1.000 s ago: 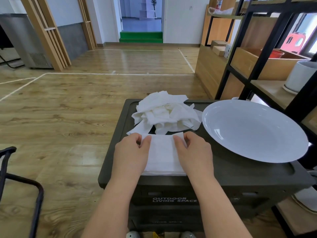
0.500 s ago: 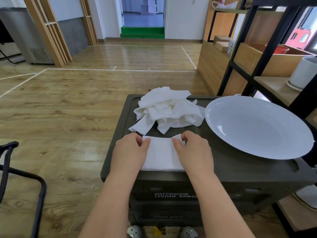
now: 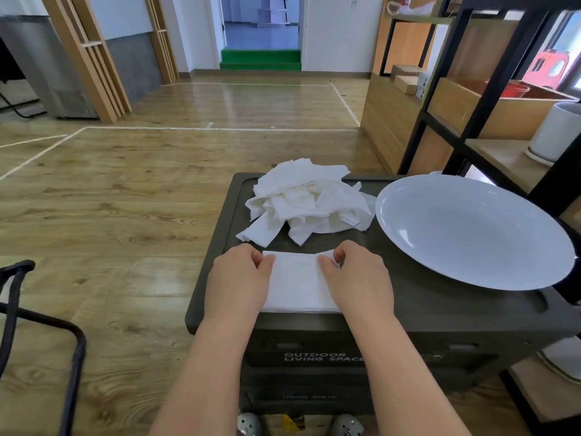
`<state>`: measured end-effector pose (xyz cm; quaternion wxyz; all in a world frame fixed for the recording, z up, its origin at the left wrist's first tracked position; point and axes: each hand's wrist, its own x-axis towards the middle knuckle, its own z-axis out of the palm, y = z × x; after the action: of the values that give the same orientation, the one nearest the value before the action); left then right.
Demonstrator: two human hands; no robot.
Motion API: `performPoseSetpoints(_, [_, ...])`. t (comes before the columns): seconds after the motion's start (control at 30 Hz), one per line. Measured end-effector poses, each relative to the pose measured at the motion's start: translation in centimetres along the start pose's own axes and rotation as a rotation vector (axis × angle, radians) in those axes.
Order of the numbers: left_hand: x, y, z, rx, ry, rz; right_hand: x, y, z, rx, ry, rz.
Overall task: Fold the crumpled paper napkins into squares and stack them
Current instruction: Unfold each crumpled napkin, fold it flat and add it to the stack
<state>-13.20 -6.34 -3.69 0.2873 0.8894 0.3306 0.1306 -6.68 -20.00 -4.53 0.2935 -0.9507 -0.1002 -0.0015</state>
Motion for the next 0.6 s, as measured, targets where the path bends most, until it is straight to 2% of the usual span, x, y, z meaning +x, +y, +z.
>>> performPoseSetpoints(0.23, [-0.3, 0.1, 0.0, 0.04, 0.048, -0.032, -0.3, -0.3, -0.1, 0.003, 0.009, 0.023])
performPoseSetpoints(0.33, [-0.7, 0.8, -0.2, 0.002, 0.166, 0.027, -0.5, -0.8, -0.6, -0.005, 0.121, -0.029])
performPoseSetpoints(0.4, [-1.0, 1.6, 0.1, -0.053, 0.184, 0.105, -0.6, -1.5, -0.8, 0.013, 0.182, -0.101])
performPoseSetpoints(0.5, [-1.1, 2.6, 1.4, 0.005, 0.083, 0.237, -0.6, -2.3, -0.1, -0.035, 0.11, -0.178])
performPoseSetpoints(0.6, [-0.7, 2.5, 2.7, 0.134, 0.031, 0.258, -0.2, -2.1, 0.9, -0.088, 0.006, -0.125])
